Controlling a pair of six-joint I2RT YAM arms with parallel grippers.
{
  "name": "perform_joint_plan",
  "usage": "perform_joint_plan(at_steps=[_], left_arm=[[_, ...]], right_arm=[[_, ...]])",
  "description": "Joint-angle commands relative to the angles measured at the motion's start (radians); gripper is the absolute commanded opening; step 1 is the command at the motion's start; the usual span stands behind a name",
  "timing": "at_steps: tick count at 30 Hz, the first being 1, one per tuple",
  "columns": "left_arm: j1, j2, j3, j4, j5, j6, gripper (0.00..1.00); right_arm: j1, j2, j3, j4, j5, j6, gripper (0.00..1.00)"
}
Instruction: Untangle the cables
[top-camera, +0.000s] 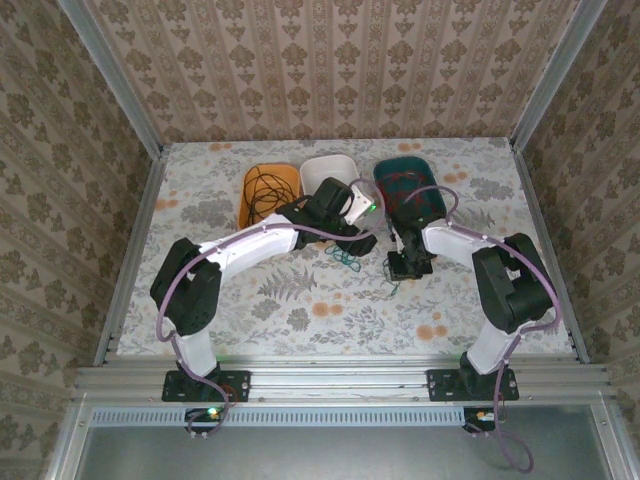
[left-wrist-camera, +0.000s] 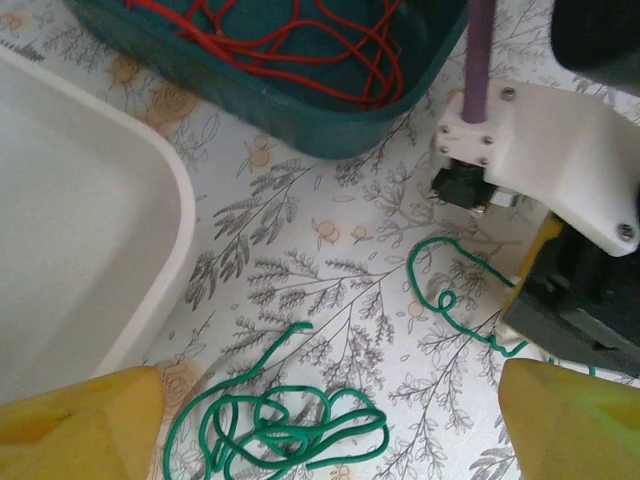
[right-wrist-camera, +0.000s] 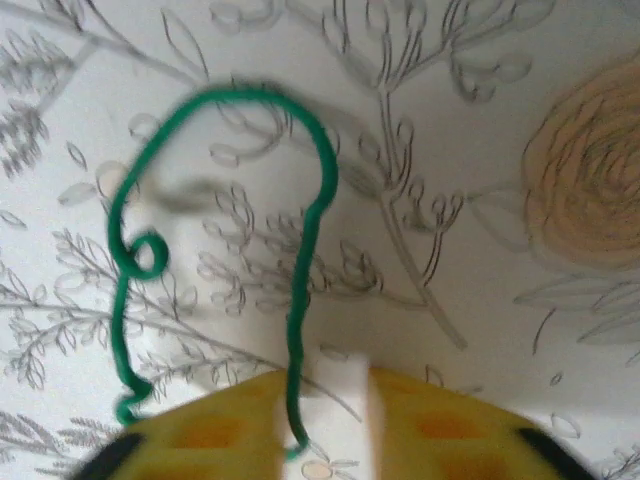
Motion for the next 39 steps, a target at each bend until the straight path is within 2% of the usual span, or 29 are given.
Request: perform_joint_plan(at_steps=[1, 2, 8, 13, 19, 26, 28, 34, 39], left_arm=[[0.02, -0.034, 0.019, 0.049, 0.064, -0.034, 0.88], [0.025, -0.038, 0.017, 0.057, 0.071, -0.045, 0.88], [0.068, -0.061, -0.008, 0.144, 0.167, -0.13, 0.87], [0.093, -0.062, -0.022, 0.228, 0.278, -0.205, 0.85], [0.096, -0.063, -0.03, 0.262, 0.35, -0.22, 0.8], [0.096, -0.049, -0.032, 0.263, 0.393, -0.23, 0.69], [0.096, -0.044, -0.032, 0.265, 0.393, -0.231, 0.62], [0.099, -0.045, -0.048, 0.285, 0.373, -0.24, 0.21], [0.123, -0.078, -0.09, 0.297, 0.197, -0.284, 0.03]], right_arm=[[0.006, 0.009, 0.019, 0.005, -0.003, -0.007, 0.07], [0.007, -0.013, 0.009, 0.014, 0.0, -0.007, 0.0], [0.0, -0.195, -0.024, 0.071, -0.031, 0.008, 0.0], [-0.004, -0.296, -0.034, 0.191, -0.142, 0.017, 0.0], [-0.004, -0.385, -0.044, 0.301, -0.241, 0.035, 0.0], [-0.006, -0.436, -0.057, 0.392, -0.289, 0.086, 0.0], [-0.007, -0.437, -0.053, 0.397, -0.294, 0.096, 0.0], [-0.02, -0.45, -0.062, 0.413, -0.28, 0.129, 0.0], [-0.042, -0.463, -0.082, 0.395, -0.183, 0.162, 0.0]])
